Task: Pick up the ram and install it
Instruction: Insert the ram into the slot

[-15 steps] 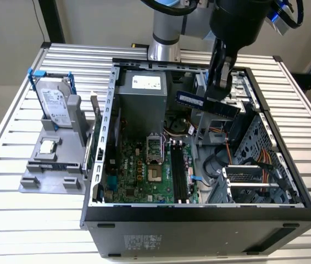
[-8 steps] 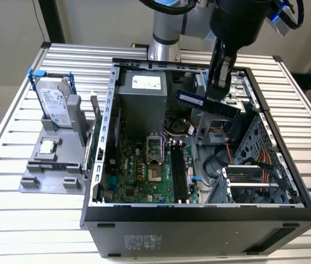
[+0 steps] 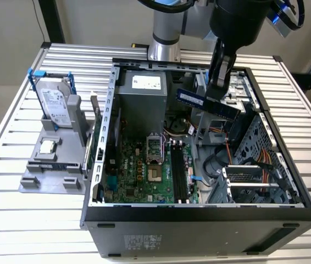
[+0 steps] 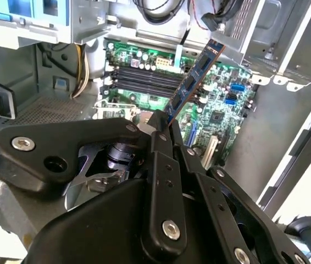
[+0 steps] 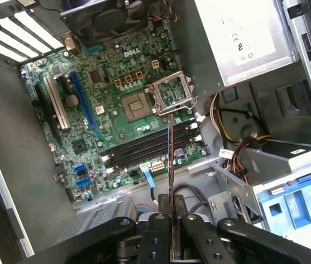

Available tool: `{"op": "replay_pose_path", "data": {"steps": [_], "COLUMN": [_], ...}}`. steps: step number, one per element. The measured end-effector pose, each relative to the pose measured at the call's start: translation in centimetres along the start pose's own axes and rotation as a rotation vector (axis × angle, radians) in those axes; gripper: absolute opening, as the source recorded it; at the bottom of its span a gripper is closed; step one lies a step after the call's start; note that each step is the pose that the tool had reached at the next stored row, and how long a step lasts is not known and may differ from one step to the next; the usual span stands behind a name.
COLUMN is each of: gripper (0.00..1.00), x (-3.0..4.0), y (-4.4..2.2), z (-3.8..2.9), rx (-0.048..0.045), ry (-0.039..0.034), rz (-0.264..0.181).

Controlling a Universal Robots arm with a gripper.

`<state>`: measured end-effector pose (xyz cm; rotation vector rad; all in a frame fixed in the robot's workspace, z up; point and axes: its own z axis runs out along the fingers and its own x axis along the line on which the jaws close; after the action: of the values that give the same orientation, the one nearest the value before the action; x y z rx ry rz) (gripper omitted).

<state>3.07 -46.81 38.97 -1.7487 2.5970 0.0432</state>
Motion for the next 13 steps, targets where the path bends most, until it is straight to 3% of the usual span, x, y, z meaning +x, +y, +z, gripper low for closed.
{"op": "replay_pose_path", "data": {"steps": [13], "gripper": [0.0], "x": [0.0], "y": [0.0], "z": [0.0], "rx": [0.0017], "ry": [-0.0013], "rz": [0.073]}}
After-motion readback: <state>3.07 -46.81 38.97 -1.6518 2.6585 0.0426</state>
